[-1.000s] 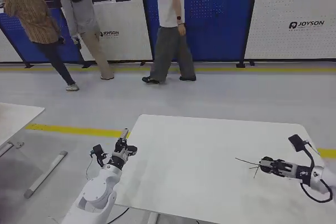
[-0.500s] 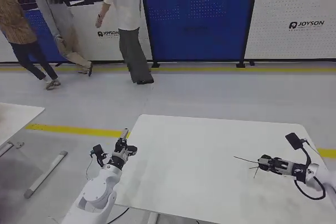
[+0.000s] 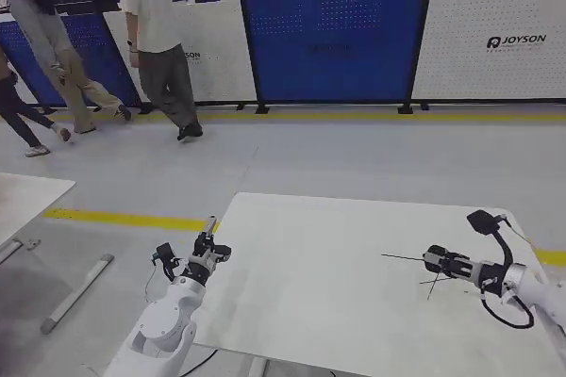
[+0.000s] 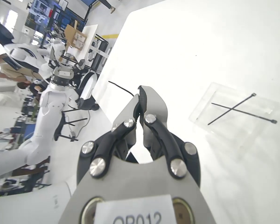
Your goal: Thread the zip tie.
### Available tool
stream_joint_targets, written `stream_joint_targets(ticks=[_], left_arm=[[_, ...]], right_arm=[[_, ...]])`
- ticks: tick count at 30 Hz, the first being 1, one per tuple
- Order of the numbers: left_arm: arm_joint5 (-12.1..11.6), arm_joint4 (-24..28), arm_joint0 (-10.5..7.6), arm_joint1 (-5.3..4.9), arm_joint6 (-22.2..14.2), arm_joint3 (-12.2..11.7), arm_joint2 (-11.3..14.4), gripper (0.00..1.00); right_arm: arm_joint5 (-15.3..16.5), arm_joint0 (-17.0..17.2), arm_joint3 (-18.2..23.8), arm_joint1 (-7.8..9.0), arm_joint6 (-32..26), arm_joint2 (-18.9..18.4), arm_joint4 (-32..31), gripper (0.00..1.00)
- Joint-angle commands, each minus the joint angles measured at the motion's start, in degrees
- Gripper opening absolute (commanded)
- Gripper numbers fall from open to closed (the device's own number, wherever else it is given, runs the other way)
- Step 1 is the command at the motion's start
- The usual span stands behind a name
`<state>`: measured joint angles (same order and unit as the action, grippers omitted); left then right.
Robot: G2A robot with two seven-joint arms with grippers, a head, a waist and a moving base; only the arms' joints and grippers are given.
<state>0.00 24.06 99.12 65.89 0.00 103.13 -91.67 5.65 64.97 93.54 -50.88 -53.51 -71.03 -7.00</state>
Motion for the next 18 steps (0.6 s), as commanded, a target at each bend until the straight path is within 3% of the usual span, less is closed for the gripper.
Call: stream_joint_targets(ticks=[1,18], left_arm=[[0.00,0.00,0.00,0.00,0.00,0.00,0.00,1.00],[0.00,0.00,0.00,0.00,0.00,0.00,0.00,1.00]], right_arm=[[-0.37,-0.49,-0.08,-0.28,1.18,1.85,-3.17,0.00],[-0.11,-0.46,-0.84,-0.55,2.48,2.76,-3.54,0.00]])
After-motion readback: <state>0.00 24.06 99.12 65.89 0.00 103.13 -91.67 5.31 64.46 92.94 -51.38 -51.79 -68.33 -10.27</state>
